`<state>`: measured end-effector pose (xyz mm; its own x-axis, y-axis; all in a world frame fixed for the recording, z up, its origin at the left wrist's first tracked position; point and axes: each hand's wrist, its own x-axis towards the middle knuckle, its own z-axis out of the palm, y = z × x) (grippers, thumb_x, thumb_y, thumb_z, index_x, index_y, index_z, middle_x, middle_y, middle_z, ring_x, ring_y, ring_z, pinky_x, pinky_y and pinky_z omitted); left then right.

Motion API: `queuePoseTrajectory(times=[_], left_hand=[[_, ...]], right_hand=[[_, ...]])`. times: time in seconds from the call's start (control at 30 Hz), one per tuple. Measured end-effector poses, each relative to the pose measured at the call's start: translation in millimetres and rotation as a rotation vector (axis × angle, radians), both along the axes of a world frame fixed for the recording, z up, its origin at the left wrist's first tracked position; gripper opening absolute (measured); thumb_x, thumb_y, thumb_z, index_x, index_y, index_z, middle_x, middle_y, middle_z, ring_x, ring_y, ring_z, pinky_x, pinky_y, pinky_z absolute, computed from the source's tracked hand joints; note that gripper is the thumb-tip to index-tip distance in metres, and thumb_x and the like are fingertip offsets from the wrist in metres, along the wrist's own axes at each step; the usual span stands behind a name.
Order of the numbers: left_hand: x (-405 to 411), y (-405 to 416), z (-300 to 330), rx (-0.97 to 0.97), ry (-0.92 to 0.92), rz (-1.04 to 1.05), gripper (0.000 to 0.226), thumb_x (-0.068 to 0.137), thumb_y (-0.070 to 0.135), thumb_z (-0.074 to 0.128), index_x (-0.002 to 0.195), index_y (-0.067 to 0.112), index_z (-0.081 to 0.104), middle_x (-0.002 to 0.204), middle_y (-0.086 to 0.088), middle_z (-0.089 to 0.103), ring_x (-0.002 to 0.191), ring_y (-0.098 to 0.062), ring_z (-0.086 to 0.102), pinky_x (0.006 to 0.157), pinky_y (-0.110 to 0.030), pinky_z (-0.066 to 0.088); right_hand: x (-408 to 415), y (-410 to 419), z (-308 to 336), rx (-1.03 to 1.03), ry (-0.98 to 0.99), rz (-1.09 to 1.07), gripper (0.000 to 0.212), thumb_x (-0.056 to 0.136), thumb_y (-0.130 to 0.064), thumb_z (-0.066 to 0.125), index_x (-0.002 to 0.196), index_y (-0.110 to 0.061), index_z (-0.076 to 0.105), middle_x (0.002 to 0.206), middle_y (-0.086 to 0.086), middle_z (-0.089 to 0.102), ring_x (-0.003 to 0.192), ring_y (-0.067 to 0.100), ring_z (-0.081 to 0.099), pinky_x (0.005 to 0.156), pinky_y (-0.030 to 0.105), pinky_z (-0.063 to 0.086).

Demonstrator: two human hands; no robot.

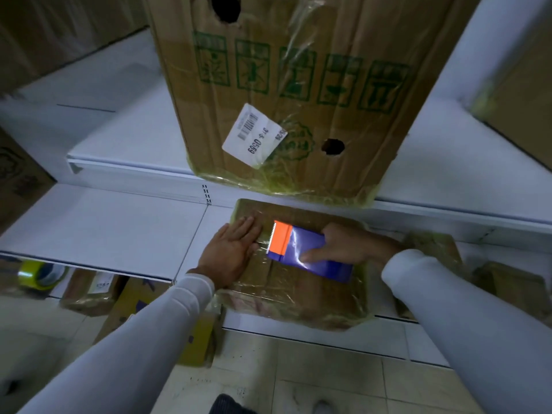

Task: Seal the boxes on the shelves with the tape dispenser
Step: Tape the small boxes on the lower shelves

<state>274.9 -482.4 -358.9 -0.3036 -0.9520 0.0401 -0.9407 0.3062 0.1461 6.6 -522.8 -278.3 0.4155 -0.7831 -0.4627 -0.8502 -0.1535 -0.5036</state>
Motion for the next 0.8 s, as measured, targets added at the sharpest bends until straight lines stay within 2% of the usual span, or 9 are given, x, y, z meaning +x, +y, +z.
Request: queuePoseTrajectory(times=[0.13,0.23,0.33,0.4,0.5,0.6,0.63,0.73,0.8], left_hand=[[46,11,5,0.039,-0.008,0.046,0.051,0.102,0.038,0.027,0.151,0.024,0.022,0.160,0.004,0.012,0.147,-0.016,0.013,0.115,-0.037,0.015],[59,18,5,0.048,0.024,0.106,0.051,0.103,0.036,0.027,0.151,0.021,0.021,0.159,0.003,0.014,0.147,-0.018,0.012,0.115,-0.038,0.015],[61,19,6,0.021,0.007,0.083,0.052,0.103,0.039,0.022,0.151,0.020,0.020,0.159,0.002,0.017,0.147,-0.018,0.013,0.116,-0.038,0.015],[63,21,8,0.020,0.015,0.069,0.056,0.101,0.043,0.016,0.151,0.019,0.022,0.158,0.001,0.020,0.146,-0.019,0.016,0.115,-0.039,0.017],[63,23,9,0.014,0.012,0.059,0.060,0.098,0.044,0.013,0.151,0.018,0.024,0.158,0.000,0.021,0.146,-0.020,0.017,0.116,-0.040,0.016],[62,23,8,0.031,0.028,0.067,0.060,0.098,0.045,0.012,0.151,0.019,0.020,0.159,0.000,0.018,0.146,-0.019,0.014,0.117,-0.038,0.012],[62,23,9,0.032,0.027,0.071,0.060,0.098,0.045,0.012,0.151,0.020,0.020,0.159,0.000,0.018,0.146,-0.019,0.013,0.117,-0.038,0.012],[63,20,8,0.032,0.026,0.072,0.060,0.098,0.045,0.013,0.151,0.018,0.022,0.158,-0.002,0.020,0.146,-0.022,0.016,0.116,-0.040,0.016],[62,17,8,0.026,-0.005,0.071,0.063,0.097,0.047,0.010,0.150,0.016,0.026,0.157,-0.005,0.022,0.145,-0.024,0.019,0.115,-0.042,0.020]], right_hand=[[51,10,-5,-0.033,0.021,0.018,0.059,0.068,-0.074,0.071,0.073,-0.015,0.062,0.068,0.003,0.063,0.058,0.015,0.056,0.054,0.028,0.034],[76,16,-5,-0.059,0.039,0.025,0.060,0.069,-0.073,0.070,0.060,-0.018,0.052,0.053,-0.001,0.048,0.047,0.012,0.045,0.048,0.027,0.027],[75,19,1,-0.013,0.065,0.020,0.067,0.073,-0.073,0.068,0.077,-0.006,0.064,0.070,0.018,0.060,0.059,0.018,0.051,0.056,0.029,0.032],[68,22,5,0.006,0.075,0.011,0.062,0.074,-0.070,0.069,0.071,-0.009,0.059,0.067,0.013,0.055,0.061,0.019,0.049,0.059,0.031,0.032],[52,24,14,0.027,0.051,0.025,0.057,0.076,-0.064,0.073,0.062,-0.013,0.050,0.058,0.000,0.046,0.055,0.017,0.044,0.060,0.032,0.032],[16,22,24,0.062,0.029,0.021,0.074,0.071,-0.068,0.073,0.090,0.003,0.067,0.078,0.018,0.069,0.072,0.035,0.064,0.068,0.039,0.044],[-2,22,27,0.070,0.030,0.014,0.080,0.064,-0.074,0.073,0.089,0.002,0.067,0.080,0.021,0.070,0.074,0.038,0.065,0.068,0.038,0.044],[-68,29,27,0.135,0.002,-0.087,0.074,0.050,-0.082,0.074,0.076,-0.012,0.070,0.073,0.011,0.073,0.066,0.030,0.067,0.062,0.030,0.046],[-98,36,24,0.169,-0.019,-0.151,0.073,0.048,-0.081,0.076,0.076,-0.014,0.073,0.071,0.009,0.074,0.063,0.020,0.068,0.057,0.024,0.047]])
